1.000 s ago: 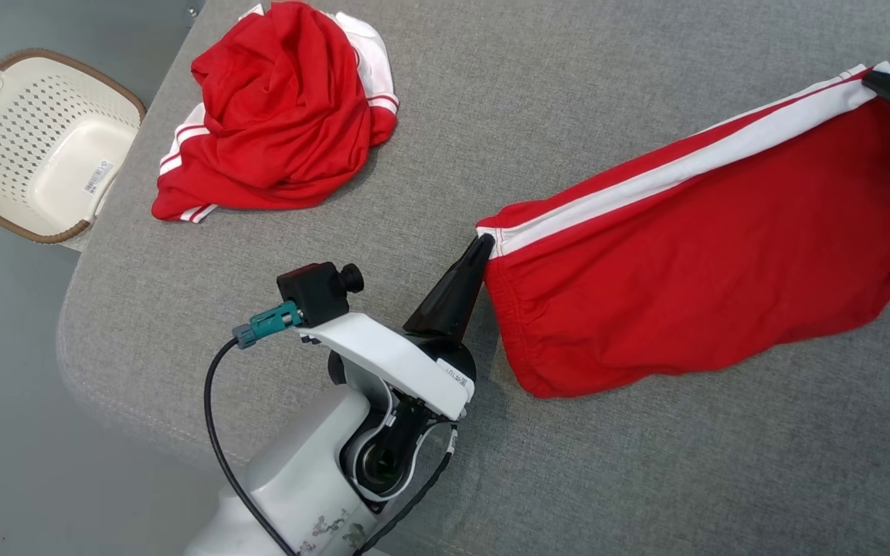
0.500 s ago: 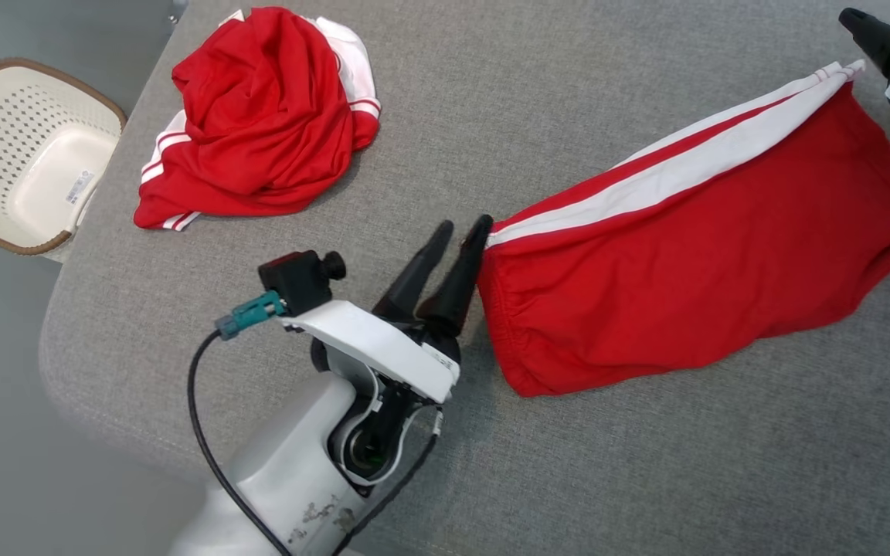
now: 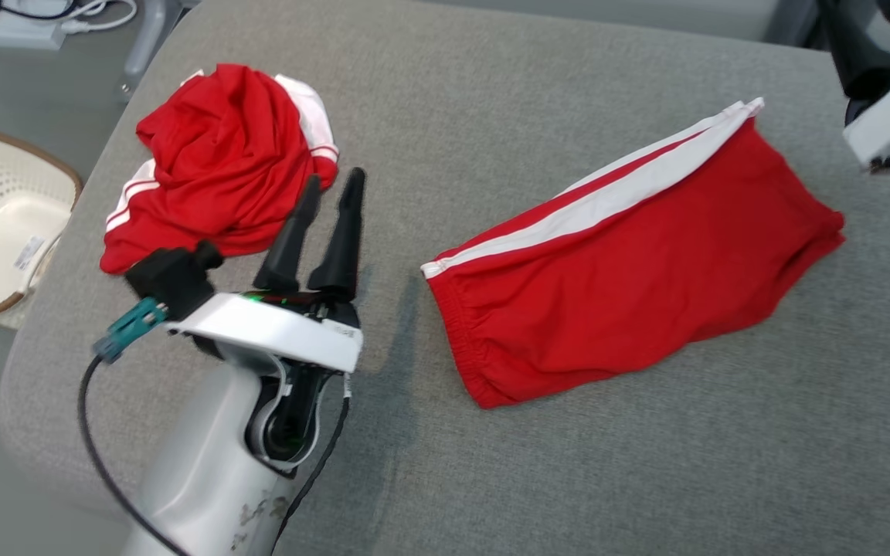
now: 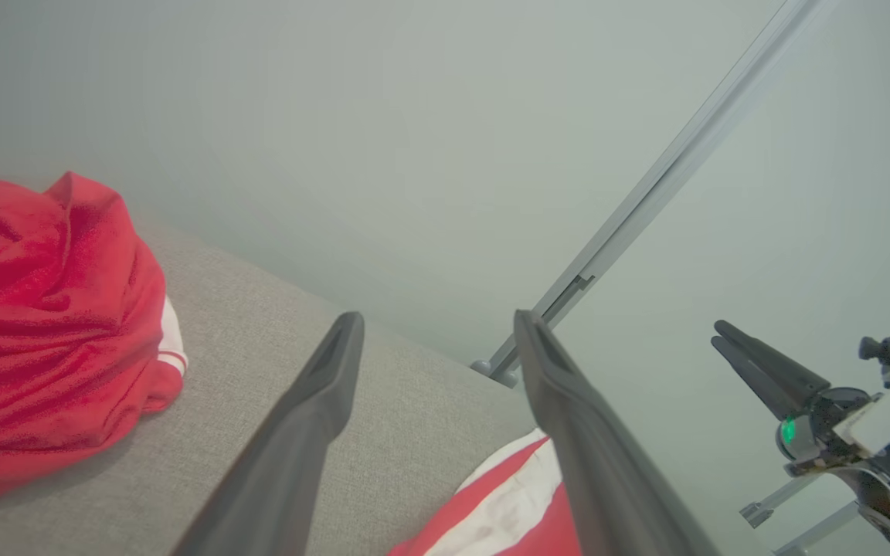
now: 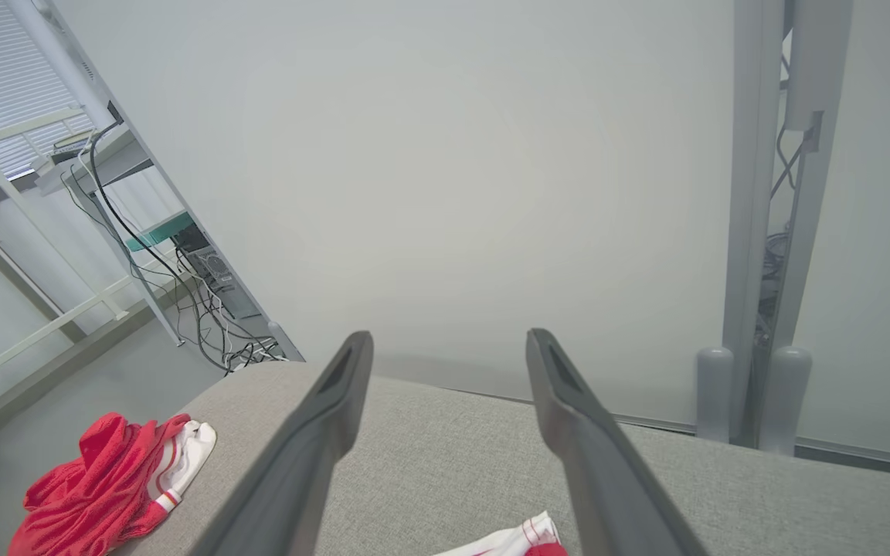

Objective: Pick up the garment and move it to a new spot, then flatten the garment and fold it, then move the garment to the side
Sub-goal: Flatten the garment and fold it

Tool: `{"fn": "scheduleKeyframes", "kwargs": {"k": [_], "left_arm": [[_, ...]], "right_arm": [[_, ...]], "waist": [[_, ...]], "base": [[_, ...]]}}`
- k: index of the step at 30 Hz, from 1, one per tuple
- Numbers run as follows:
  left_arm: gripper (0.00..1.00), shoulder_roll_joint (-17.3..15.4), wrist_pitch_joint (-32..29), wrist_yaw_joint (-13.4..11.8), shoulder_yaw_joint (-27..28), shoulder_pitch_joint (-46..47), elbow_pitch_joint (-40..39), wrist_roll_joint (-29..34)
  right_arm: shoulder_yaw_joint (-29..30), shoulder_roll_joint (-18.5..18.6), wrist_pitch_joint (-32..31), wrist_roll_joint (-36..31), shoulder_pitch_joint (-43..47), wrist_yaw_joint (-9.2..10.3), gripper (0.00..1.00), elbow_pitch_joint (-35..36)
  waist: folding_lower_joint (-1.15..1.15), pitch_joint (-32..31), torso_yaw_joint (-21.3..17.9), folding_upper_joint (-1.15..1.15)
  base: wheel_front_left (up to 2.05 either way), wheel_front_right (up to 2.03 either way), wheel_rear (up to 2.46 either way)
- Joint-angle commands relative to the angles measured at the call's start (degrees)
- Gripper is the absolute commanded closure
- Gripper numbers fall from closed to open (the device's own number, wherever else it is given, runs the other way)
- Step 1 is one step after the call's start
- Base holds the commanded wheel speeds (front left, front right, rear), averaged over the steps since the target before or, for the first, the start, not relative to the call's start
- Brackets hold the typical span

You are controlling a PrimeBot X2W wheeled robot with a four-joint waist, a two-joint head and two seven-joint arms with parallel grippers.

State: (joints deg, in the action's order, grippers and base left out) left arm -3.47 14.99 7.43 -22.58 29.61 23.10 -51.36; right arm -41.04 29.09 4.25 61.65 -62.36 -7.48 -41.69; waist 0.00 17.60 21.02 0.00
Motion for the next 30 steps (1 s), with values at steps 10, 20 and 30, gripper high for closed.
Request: {"fn": "scheduleKeyframes", "kwargs": {"k": [10, 20, 30], "left_arm": [[0.0, 0.5, 0.1, -0.3, 16.3, -10.9, -13.4, 8.5], [0.0, 0.5, 0.1, -2.8, 20.4, -19.1, -20.6, 16.4], [0.0, 0.4, 0.1, -6.3, 19.1, -26.4, -23.3, 25.0]], "right_arm": [[0.0, 3.8, 10.9, -7.4, 11.0, -0.02, 0.0, 8.8], [19.5, -3.4, 11.0, -22.4, 26.7, -0.02, 0.0, 18.7], [33.8, -14.6, 11.0, -35.1, 45.4, -0.02, 0.0, 28.4]], "waist": [[0.0, -7.7, -6.7, 0.0], [0.0, -10.2, -10.2, 0.0], [0.0, -12.2, -12.1, 0.0]], "base": [[0.0, 0.0, 0.0], [0.0, 0.0, 0.0], [0.0, 0.0, 0.0]]}}
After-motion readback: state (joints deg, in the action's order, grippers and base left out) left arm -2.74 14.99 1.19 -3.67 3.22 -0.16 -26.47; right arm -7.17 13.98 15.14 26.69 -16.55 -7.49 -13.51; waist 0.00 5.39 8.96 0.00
